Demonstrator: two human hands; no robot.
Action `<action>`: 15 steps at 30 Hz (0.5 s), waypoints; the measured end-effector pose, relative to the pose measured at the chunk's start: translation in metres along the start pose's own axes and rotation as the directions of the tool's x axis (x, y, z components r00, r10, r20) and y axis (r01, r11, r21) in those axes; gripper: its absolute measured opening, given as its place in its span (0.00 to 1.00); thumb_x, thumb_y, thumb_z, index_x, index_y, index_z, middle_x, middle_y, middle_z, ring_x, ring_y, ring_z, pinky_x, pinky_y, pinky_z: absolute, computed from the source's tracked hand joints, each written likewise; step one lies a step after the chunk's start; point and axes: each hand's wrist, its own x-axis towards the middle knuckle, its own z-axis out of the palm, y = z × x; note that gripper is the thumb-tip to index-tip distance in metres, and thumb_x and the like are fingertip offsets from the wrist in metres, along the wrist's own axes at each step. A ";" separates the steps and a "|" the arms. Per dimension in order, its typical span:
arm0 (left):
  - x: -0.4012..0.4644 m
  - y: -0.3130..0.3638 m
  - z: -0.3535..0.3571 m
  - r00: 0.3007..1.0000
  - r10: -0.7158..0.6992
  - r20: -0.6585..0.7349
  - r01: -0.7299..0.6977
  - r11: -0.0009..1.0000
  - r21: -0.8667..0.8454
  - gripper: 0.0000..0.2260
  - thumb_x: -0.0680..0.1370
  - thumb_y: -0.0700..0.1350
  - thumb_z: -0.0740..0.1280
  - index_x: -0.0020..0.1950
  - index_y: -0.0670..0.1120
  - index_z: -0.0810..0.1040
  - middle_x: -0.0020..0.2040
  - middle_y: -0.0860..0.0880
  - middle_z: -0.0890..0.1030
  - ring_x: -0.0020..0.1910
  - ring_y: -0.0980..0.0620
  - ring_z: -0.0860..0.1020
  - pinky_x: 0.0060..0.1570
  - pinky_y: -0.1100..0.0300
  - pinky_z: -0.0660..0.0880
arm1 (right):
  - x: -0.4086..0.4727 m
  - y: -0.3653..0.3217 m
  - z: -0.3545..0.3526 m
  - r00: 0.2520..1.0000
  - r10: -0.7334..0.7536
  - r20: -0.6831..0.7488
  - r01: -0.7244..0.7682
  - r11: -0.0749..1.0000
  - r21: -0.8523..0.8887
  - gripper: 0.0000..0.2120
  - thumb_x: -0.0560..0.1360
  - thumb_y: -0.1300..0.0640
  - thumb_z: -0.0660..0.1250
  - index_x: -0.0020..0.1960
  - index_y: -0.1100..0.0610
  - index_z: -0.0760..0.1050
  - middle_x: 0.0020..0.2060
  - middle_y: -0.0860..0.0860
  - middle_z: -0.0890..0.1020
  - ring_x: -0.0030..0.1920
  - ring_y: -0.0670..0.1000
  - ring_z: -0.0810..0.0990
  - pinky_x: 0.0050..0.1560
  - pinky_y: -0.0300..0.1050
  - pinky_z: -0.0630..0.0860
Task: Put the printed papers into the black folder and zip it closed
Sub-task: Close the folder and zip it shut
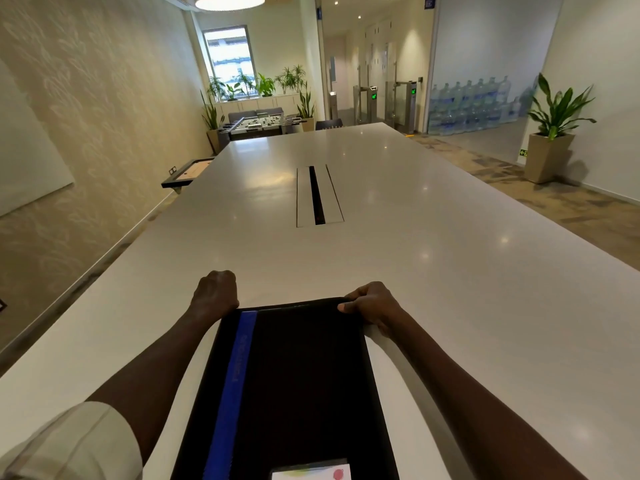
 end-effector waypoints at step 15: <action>-0.113 -0.004 0.032 0.954 -0.260 -0.149 0.153 0.850 -0.504 0.13 0.78 0.51 0.67 0.45 0.41 0.79 0.35 0.50 0.76 0.37 0.48 0.75 0.37 0.57 0.67 | -0.056 0.003 0.025 0.962 -0.208 -0.179 0.108 0.887 -0.449 0.18 0.67 0.55 0.73 0.54 0.63 0.80 0.50 0.59 0.83 0.54 0.59 0.80 0.56 0.53 0.78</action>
